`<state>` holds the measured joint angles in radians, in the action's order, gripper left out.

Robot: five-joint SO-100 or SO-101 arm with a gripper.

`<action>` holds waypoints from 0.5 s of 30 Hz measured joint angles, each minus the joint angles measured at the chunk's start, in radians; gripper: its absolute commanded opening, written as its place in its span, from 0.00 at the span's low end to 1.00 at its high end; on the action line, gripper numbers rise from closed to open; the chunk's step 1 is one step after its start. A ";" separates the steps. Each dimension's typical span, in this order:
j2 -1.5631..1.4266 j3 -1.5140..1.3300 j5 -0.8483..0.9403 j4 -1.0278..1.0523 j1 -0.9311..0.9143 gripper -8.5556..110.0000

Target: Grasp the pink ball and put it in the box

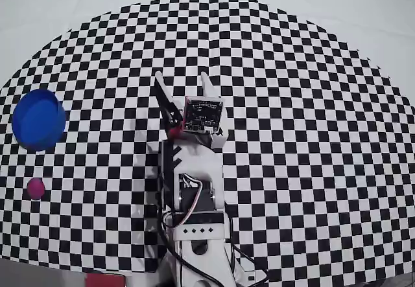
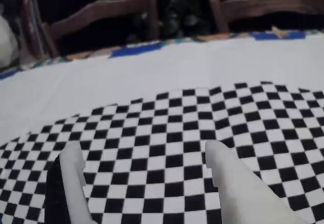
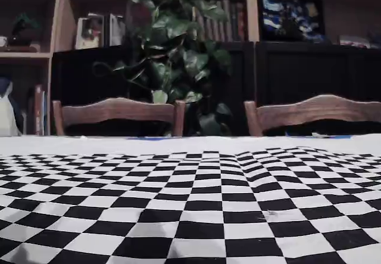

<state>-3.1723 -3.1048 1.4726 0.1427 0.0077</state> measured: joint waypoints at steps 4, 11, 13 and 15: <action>0.000 0.000 0.002 -0.009 0.029 0.30; 0.000 0.000 0.002 -0.009 0.077 0.30; 0.000 0.000 0.002 -0.009 0.078 0.30; 0.000 0.000 0.002 -0.009 0.115 0.30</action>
<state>-3.1723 -3.1048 1.4742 0.1335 0.1227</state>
